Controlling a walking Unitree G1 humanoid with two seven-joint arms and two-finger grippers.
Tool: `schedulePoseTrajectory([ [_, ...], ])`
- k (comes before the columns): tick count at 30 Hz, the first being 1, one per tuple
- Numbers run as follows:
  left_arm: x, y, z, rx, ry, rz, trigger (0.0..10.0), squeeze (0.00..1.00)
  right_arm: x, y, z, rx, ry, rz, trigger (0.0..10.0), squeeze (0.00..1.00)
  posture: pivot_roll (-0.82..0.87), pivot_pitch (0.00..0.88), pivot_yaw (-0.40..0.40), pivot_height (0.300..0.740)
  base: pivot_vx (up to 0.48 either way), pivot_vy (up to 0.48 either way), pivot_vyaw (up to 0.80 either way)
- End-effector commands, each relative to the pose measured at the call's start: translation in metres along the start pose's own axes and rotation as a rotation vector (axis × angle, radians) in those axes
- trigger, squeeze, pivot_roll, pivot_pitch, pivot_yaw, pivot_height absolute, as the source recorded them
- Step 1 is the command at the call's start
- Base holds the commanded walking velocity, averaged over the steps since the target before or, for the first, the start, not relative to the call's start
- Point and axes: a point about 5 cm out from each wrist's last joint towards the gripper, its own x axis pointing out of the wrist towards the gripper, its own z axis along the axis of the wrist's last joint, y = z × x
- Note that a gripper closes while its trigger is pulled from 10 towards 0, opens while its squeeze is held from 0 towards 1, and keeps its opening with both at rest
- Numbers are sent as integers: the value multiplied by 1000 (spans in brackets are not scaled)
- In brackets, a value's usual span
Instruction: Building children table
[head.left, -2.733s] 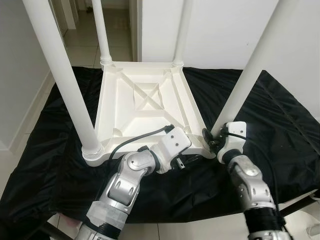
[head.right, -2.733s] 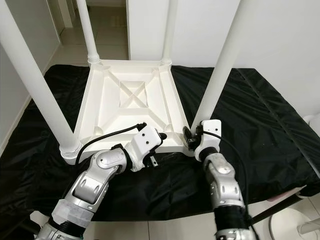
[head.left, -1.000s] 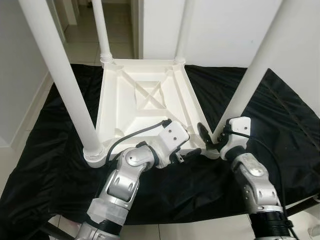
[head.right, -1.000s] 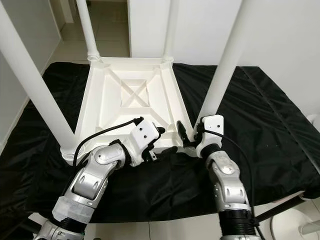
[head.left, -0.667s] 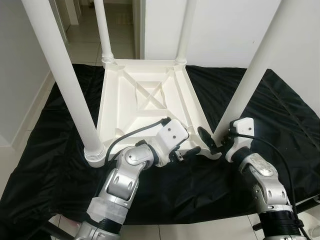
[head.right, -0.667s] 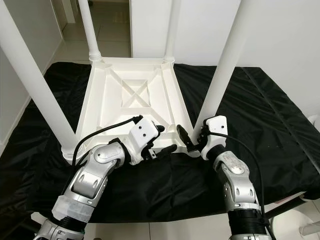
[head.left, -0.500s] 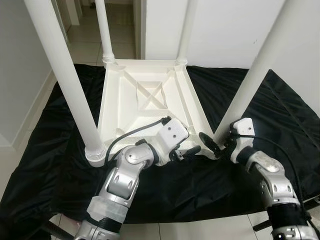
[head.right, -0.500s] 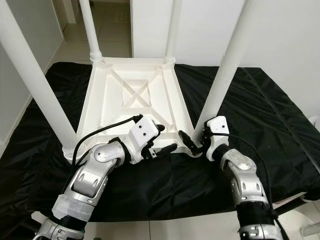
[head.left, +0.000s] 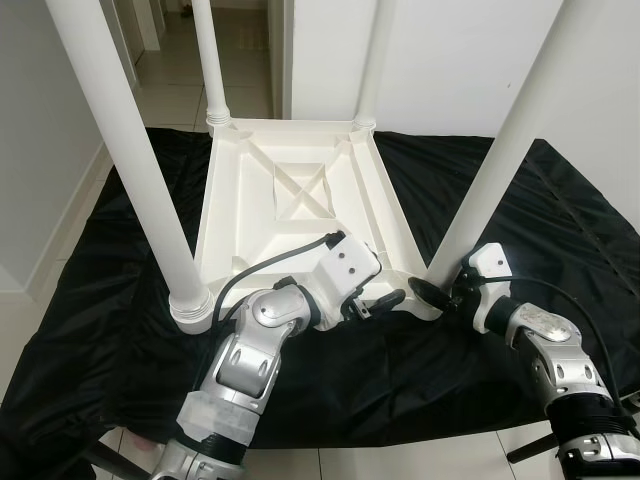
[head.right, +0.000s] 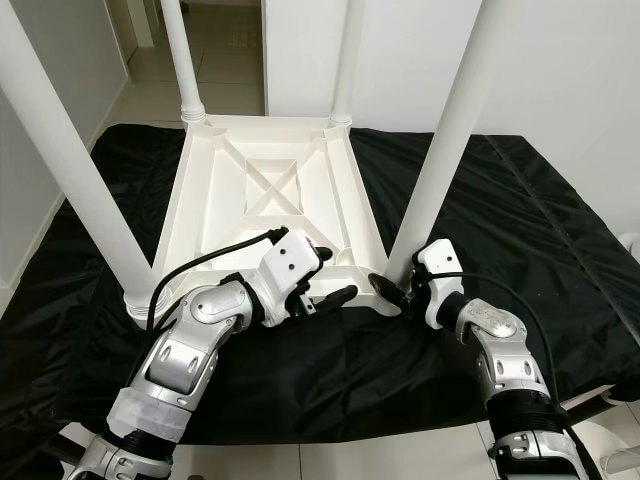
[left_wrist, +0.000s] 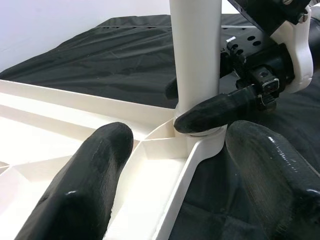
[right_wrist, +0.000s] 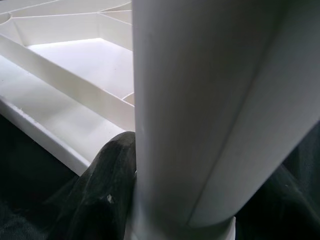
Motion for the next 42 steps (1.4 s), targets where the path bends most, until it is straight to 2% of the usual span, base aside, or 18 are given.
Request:
schedulePoseTrajectory([
  [1, 2, 4, -3, -4, 10, 127, 10000, 0, -3, 4, -8, -26, 38, 25, 9804, 0, -33, 0, -41, 740, 0, 0, 0],
  [4, 2, 4, -3, -5, 10, 126, 10000, 0, -4, 4, -8, -17, 32, 12, 10000, 0, -33, 0, -41, 740, 0, 0, 0],
  [7, 2, 2, -3, -11, 9, 128, 10000, 0, -3, 9, -8, 62, -13, -56, 10000, 0, -35, 0, -60, 740, 0, 0, 0],
  [8, 2, 2, -3, -11, 9, 128, 10000, 0, -3, 9, -8, 62, -13, -56, 10000, 0, -35, 0, -60, 740, 0, 0, 0],
  [13, 1, -2, -4, -19, 9, 126, 10000, 0, 5, 18, -10, 166, -18, -245, 10000, 0, -39, 1, -60, 740, 0, 0, 0],
  [17, 1, -4, -5, -20, 11, 119, 10000, 0, 7, 22, -8, 189, -24, -332, 10000, 0, -38, 4, -58, 740, 0, 0, 0],
  [19, 1, -5, -5, -19, 14, 112, 10000, 0, 9, 27, -7, 232, -25, -430, 10000, 0, -38, 5, -55, 740, 0, 0, 0],
  [20, 1, -5, -5, -19, 14, 112, 10000, 0, 9, 27, -7, 232, -25, -430, 10000, 0, -38, 5, -55, 740, 0, 0, 0],
  [23, -1, -4, -6, -16, 20, 106, 10000, 0, 13, 40, -5, 343, -33, -662, 10000, 0, -38, 3, -46, 740, 0, 0, 0],
  [26, -2, -4, -6, -15, 20, 104, 10000, 0, 13, 47, -6, 371, -24, -815, 10000, 0, -38, 2, -48, 740, 0, 0, 0],
  [29, -2, -3, -7, -13, 22, 105, 10000, 0, 14, 60, 1, 390, -60, -1081, 10000, 0, -36, 0, -51, 740, 0, 0, 0],
  [32, -2, -3, -7, -14, 22, 105, 10000, 0, 16, 63, 1, 404, -63, -1085, 10000, 0, -36, 0, -51, 740, 0, 0, 0],
  [34, -1, -2, -7, -15, 21, 107, 10000, 0, 28, 72, 5, 472, -61, -1059, 10000, 0, -36, 0, -51, 740, 0, 0, 0],
  [36, -1, -3, -6, -17, 17, 110, 10000, 0, 33, 74, 13, 463, -105, -990, 10000, 0, -39, 0, -60, 740, 0, 0, 0],
  [42, 1, -4, -7, -17, 13, 109, 10000, 0, 28, 72, 13, 456, -98, -953, 10000, 0, -52, 0, -62, 740, 0, 0, 0],
])
